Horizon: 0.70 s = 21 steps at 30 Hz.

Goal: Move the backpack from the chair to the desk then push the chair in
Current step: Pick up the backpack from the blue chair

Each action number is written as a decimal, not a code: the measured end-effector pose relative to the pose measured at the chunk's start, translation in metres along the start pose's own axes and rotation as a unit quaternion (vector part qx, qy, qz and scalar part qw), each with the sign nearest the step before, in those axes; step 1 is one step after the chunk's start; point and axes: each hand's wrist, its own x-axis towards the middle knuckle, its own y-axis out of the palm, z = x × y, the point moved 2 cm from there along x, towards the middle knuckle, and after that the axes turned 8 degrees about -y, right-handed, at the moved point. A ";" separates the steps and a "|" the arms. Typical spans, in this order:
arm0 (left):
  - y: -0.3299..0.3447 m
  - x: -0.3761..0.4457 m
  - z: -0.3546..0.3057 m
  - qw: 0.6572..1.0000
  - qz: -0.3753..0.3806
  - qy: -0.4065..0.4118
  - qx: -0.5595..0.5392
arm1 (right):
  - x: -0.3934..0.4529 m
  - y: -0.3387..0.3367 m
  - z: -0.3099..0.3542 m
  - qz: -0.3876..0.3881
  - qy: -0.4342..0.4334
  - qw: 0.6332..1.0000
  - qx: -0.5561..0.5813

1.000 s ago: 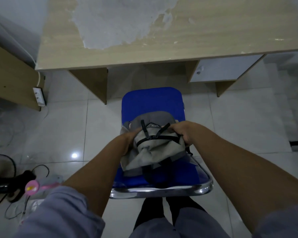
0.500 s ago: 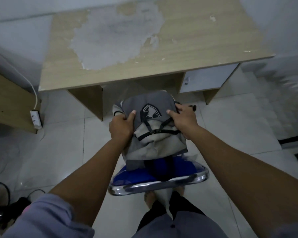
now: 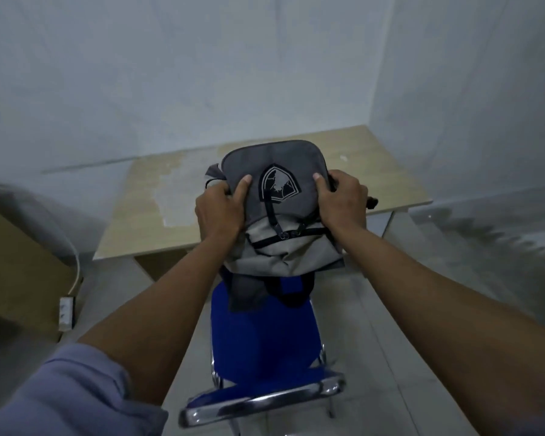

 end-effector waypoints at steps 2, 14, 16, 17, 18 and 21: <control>0.011 0.003 -0.026 1.000 -0.008 0.019 -0.005 | 0.019 -0.020 -0.008 -0.016 -0.010 1.000 0.002; 0.144 0.016 -0.153 1.000 -0.006 0.016 -0.025 | 0.142 -0.128 -0.110 -0.007 -0.041 0.999 -0.021; 0.165 0.025 -0.167 0.999 -0.001 0.019 -0.029 | 0.162 -0.134 -0.126 -0.009 -0.040 0.999 -0.022; 0.175 0.032 -0.173 0.999 0.000 0.021 -0.028 | 0.172 -0.135 -0.134 -0.008 -0.037 0.999 -0.023; 0.186 0.039 -0.176 0.999 0.001 0.023 -0.024 | 0.182 -0.134 -0.143 -0.006 -0.036 0.999 -0.024; 0.219 0.063 -0.185 1.000 0.001 0.029 -0.005 | 0.213 -0.127 -0.171 0.000 -0.033 0.999 -0.029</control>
